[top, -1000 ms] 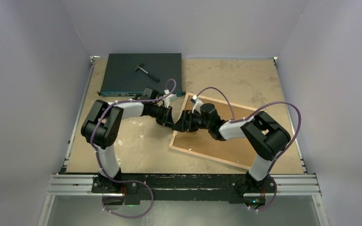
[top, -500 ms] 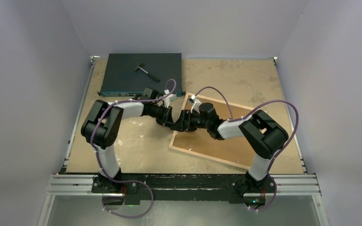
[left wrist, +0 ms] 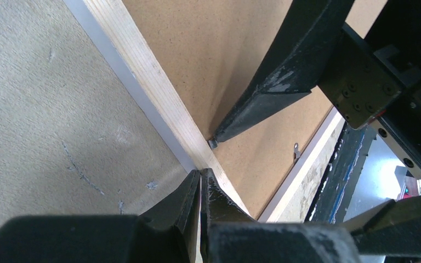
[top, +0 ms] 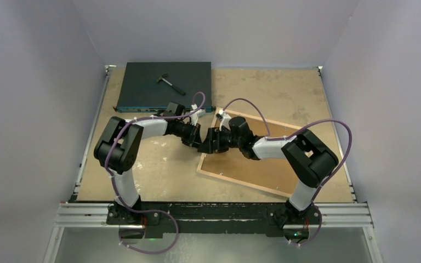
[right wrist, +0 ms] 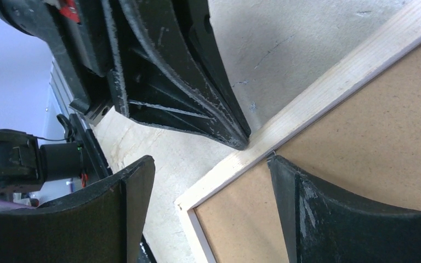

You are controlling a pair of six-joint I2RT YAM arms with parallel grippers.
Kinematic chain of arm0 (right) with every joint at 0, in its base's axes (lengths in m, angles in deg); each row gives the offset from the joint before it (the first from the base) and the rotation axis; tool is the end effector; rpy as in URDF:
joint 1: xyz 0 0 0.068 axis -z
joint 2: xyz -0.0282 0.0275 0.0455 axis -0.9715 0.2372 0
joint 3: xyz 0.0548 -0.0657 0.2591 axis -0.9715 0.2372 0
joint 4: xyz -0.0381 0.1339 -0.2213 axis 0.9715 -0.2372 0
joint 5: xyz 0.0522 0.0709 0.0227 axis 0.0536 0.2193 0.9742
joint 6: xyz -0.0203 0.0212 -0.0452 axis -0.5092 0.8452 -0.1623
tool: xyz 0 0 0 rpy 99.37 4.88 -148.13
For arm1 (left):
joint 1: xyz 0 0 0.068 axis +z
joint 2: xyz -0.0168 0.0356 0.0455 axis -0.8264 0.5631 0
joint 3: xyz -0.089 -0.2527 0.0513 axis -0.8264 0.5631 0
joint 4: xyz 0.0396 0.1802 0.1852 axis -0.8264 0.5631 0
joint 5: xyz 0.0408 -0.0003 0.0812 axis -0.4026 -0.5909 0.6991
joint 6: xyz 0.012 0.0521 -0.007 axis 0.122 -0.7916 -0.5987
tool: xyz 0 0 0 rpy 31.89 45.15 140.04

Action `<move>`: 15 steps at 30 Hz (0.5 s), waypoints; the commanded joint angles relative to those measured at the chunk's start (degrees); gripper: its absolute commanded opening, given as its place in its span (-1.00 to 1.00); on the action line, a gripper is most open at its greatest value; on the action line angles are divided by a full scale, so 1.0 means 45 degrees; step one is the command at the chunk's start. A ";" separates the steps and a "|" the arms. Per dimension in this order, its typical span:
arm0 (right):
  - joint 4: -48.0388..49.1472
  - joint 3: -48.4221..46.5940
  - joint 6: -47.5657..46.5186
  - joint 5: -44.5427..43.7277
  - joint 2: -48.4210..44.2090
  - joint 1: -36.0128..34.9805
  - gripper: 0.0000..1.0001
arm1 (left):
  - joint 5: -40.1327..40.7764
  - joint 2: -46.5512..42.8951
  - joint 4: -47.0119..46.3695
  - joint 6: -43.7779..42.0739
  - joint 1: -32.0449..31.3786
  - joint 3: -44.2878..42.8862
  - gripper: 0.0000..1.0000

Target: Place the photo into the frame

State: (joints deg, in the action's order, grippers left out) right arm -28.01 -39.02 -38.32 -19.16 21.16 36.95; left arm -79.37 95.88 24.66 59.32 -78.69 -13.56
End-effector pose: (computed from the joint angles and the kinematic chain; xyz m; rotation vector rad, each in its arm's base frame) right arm 0.2589 0.2315 0.1581 -0.3461 2.1492 1.2556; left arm 0.3134 -0.1606 0.1344 0.7366 2.4849 -1.2173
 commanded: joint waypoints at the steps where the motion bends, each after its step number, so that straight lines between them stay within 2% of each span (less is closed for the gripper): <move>1: -0.1337 -0.0654 -0.0825 -0.0093 -0.0480 -0.0132 0.60 | 0.1651 0.0176 -0.0047 -0.0454 -0.0287 0.0193 -1.00; 15: -0.1034 -0.0452 -0.1236 0.0227 0.0163 -0.0054 0.60 | 0.1642 0.0166 -0.0142 -0.0395 -0.0282 0.0266 -1.00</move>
State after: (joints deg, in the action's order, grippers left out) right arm -32.88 -40.24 -41.99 -18.98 20.48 36.79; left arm -78.76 95.59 24.86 59.32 -78.87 -13.56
